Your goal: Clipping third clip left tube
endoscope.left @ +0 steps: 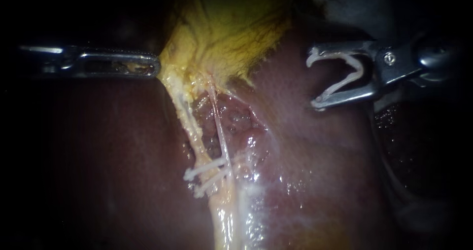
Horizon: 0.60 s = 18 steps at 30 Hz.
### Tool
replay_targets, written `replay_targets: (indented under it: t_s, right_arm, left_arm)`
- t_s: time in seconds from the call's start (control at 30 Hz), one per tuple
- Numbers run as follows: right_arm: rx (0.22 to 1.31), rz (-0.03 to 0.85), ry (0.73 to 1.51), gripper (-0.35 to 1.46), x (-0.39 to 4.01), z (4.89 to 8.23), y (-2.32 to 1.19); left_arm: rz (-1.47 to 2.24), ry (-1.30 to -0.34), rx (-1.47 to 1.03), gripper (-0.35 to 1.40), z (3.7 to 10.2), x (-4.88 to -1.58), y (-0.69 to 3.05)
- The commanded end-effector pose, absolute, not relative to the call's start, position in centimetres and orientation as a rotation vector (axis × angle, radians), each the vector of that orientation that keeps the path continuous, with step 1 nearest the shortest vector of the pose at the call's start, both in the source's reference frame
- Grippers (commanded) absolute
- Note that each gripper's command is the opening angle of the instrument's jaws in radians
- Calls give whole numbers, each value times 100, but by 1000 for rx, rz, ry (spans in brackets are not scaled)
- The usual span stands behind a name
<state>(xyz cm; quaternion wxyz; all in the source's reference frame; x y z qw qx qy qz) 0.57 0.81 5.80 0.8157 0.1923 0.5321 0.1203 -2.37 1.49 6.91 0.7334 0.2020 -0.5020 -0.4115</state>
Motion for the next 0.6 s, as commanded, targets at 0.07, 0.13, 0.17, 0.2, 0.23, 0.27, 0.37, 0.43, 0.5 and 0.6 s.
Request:
replay_targets:
  t_s: [0.07,0.13,0.17,0.2,0.23,0.27,0.37,0.43,0.5,0.6]
  right_arm:
    - [447,287,1150,59,64,583,76]
    - [485,304,1164,59,72,587,70]
    - [504,313,1163,59,75,589,68]
    - [520,315,1164,58,80,592,64]
    - [530,317,1164,58,83,594,61]
    - [542,325,1163,58,87,596,58]
    - [575,342,1159,58,98,604,49]
    - [591,348,1157,58,107,611,43]
    - [607,357,1154,58,114,616,38]
    - [627,376,1147,58,125,626,32]
  left_arm:
    - [-905,-1104,444,-35,691,-237,149]
    - [-905,-1104,444,-35,691,-237,148]
    - [-905,-1104,444,-35,691,-237,148]
    - [-905,-1104,444,-35,690,-237,148]
    - [-905,-1104,443,-35,690,-238,148]
    - [-906,-1104,443,-35,690,-238,148]
    - [-906,-1103,443,-35,689,-239,147]
    - [-907,-1103,442,-35,689,-239,147]
    - [-907,-1103,442,-35,688,-239,147]
    - [-909,-1102,439,-35,688,-240,146]
